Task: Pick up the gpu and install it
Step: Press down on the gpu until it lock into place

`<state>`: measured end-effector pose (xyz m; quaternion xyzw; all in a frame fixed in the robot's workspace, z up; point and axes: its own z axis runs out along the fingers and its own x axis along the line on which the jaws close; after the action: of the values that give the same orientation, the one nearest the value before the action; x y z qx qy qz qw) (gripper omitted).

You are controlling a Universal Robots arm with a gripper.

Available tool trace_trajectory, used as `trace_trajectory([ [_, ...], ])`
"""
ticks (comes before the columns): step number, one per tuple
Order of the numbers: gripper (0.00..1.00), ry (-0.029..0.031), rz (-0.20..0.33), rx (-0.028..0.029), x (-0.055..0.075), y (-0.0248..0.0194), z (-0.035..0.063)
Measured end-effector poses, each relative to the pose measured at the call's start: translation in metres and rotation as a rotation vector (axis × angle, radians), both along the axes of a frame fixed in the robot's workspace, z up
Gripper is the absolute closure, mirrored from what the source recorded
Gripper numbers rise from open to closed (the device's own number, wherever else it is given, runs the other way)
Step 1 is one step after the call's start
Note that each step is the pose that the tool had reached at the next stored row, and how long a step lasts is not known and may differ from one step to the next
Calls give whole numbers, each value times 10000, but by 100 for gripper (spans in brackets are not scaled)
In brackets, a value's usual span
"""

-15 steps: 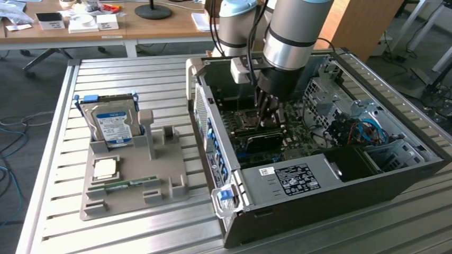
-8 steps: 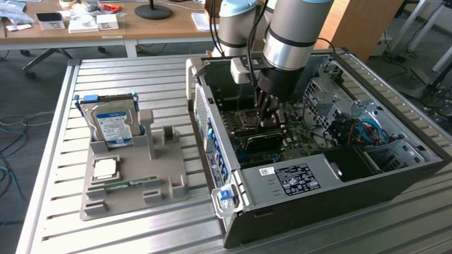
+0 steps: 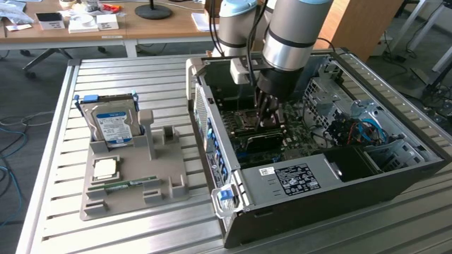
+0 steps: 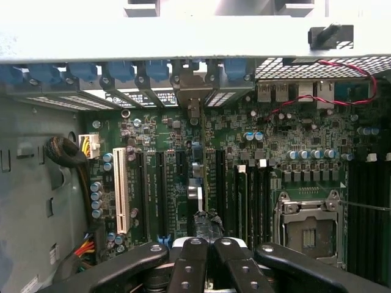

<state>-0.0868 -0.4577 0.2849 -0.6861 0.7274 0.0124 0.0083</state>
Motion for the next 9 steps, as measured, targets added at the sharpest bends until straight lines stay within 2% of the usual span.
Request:
trace_trajectory([
  [9,89,0,-2,1,6,15,-57],
])
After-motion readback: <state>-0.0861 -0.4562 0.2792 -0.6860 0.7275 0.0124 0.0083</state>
